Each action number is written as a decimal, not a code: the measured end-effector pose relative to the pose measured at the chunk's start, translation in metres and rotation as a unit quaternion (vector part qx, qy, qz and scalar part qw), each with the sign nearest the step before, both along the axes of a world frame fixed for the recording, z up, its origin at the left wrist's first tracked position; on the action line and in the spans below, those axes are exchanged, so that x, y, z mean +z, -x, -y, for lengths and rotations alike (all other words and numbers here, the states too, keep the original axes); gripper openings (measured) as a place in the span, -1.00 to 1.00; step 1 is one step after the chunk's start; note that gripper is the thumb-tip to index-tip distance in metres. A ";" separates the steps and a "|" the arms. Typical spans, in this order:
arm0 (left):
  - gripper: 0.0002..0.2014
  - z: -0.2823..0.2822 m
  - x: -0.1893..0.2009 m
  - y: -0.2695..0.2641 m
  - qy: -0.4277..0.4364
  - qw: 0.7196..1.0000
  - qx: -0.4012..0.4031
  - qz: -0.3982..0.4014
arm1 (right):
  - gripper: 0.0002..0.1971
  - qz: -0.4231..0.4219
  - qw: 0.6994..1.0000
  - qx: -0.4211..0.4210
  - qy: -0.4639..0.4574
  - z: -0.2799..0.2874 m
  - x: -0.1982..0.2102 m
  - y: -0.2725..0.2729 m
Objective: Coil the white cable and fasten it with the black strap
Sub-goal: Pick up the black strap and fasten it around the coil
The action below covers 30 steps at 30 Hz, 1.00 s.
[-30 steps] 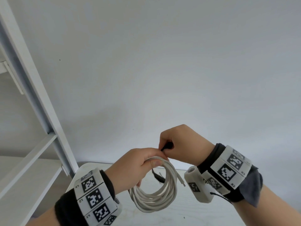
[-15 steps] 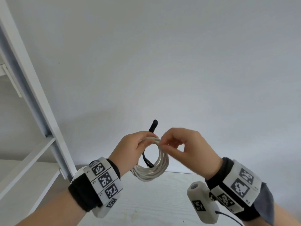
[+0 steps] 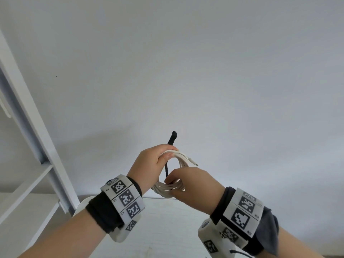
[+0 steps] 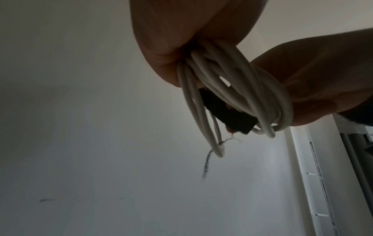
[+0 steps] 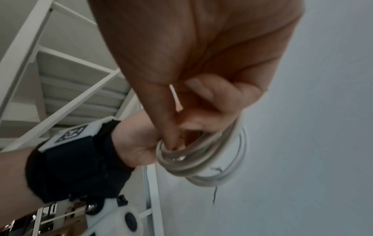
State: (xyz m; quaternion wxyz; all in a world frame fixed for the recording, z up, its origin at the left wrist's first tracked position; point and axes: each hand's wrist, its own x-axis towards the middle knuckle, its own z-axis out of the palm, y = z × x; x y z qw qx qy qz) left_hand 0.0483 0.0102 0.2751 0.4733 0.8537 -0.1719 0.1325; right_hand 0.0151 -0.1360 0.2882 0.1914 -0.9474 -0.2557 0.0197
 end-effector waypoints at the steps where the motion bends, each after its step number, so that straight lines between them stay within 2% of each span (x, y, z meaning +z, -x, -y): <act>1: -0.80 -0.001 0.001 0.000 0.003 1.000 0.003 0.003 | -0.75 0.007 1.000 -0.002 -0.018 0.000 -0.001 0.001; 6: -0.81 -0.003 0.004 -0.001 0.007 1.000 0.013 0.006 | -0.80 0.059 0.997 -0.022 -0.053 -0.003 -0.011 0.005; 10: -0.80 -0.002 -0.001 -0.001 0.010 1.000 0.012 0.011 | -0.71 0.063 0.995 -0.009 -0.072 -0.007 -0.012 0.003; 14: -0.81 -0.002 -0.007 -0.001 0.012 1.000 0.019 0.013 | -0.61 0.065 0.997 0.006 -0.051 -0.009 -0.013 0.005; 17: -0.82 -0.007 -0.004 -0.001 0.009 1.000 0.029 0.008 | -0.55 0.096 0.990 0.002 -0.099 -0.005 -0.015 0.010; 20: -0.79 -0.009 -0.006 0.000 -0.003 1.000 0.020 0.009 | -0.62 0.138 0.977 -0.006 -0.165 -0.002 -0.014 0.009; 24: -0.79 -0.007 -0.007 0.005 0.009 1.000 0.011 -0.001 | -0.84 0.164 0.961 0.004 -0.224 0.001 -0.007 0.002; 27: -0.81 -0.006 -0.005 0.010 0.028 0.999 0.012 -0.009 | -0.91 0.162 0.952 0.003 -0.259 0.006 0.002 -0.003; 30: -0.82 -0.005 -0.003 0.019 0.029 1.000 0.007 0.004 | -0.83 0.070 0.937 -0.047 -0.340 0.012 0.014 -0.013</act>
